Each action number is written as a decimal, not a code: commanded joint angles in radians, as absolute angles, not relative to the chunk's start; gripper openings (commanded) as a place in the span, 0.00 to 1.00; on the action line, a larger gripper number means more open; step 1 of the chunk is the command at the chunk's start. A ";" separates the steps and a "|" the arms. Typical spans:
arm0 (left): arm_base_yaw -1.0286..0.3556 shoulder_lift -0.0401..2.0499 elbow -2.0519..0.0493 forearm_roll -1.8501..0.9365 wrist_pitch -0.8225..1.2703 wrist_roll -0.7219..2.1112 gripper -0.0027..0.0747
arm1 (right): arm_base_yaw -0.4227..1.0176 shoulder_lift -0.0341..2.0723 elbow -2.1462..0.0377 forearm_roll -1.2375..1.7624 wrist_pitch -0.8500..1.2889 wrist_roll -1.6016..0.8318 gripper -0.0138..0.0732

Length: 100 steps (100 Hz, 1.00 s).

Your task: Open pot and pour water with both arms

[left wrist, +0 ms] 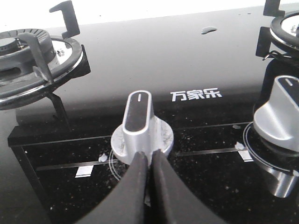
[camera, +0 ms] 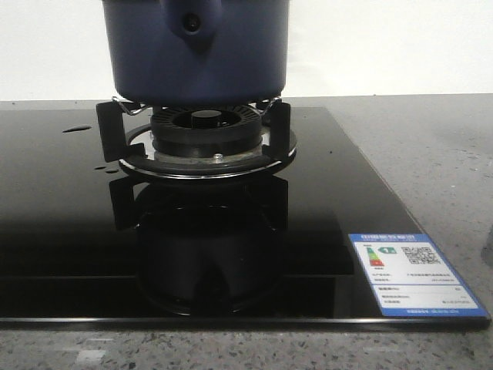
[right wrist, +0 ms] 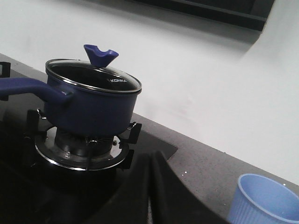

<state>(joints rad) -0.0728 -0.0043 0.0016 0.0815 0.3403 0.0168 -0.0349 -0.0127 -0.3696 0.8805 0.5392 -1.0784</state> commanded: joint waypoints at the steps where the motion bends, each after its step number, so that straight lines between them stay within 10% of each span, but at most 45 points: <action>1: -0.072 -0.030 0.033 0.068 0.301 0.014 0.01 | -0.034 -0.024 -0.382 0.867 0.440 -1.082 0.08; 47: -0.072 -0.030 0.033 0.068 0.301 0.014 0.01 | -0.036 -0.024 -0.077 -0.274 0.125 0.241 0.08; 100: -0.072 -0.030 0.033 0.068 0.301 0.014 0.01 | -0.046 -0.027 0.037 -0.239 0.306 0.278 0.08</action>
